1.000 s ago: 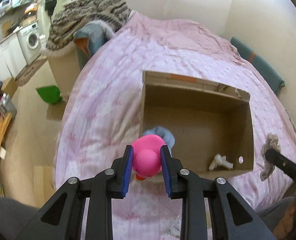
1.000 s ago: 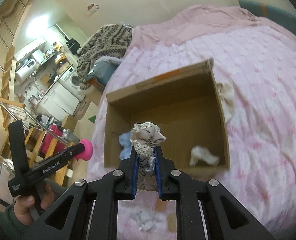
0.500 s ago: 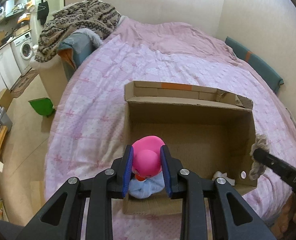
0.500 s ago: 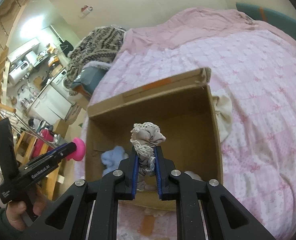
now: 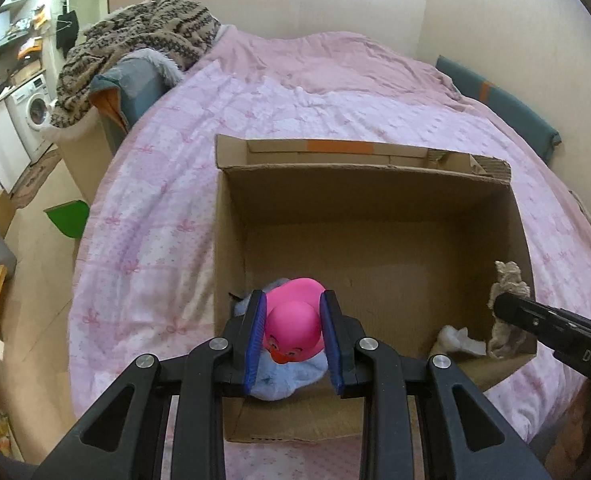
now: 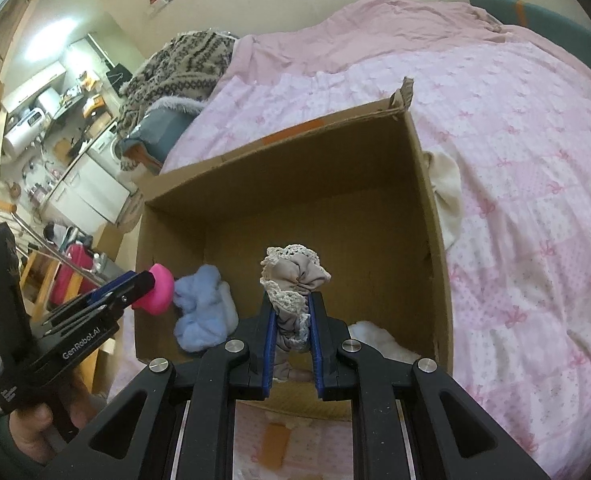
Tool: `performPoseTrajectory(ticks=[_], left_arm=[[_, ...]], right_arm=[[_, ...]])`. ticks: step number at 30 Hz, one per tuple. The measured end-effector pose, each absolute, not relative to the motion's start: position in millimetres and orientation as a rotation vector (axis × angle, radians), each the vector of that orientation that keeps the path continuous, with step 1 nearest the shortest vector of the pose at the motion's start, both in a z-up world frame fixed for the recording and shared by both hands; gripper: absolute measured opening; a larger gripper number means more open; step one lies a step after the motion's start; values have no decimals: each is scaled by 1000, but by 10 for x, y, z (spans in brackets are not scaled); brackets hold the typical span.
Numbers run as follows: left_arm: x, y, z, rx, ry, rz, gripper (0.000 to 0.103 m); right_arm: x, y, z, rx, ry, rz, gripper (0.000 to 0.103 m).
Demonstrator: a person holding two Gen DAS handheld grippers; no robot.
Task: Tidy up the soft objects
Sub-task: 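Lower both items into the box and open both tools to release them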
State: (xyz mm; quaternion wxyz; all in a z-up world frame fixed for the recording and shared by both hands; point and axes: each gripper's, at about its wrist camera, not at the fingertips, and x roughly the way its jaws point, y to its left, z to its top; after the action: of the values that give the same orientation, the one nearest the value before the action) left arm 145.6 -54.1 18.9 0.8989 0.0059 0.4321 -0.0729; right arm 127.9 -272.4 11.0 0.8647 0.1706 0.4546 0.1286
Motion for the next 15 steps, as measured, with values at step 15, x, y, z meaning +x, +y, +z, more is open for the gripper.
performPoseTrajectory(ticks=[15], left_arm=[[1492,-662,-17,10,965,-213,25]], right_arm=[[1344,-2704,-51,386,1020,279,17]])
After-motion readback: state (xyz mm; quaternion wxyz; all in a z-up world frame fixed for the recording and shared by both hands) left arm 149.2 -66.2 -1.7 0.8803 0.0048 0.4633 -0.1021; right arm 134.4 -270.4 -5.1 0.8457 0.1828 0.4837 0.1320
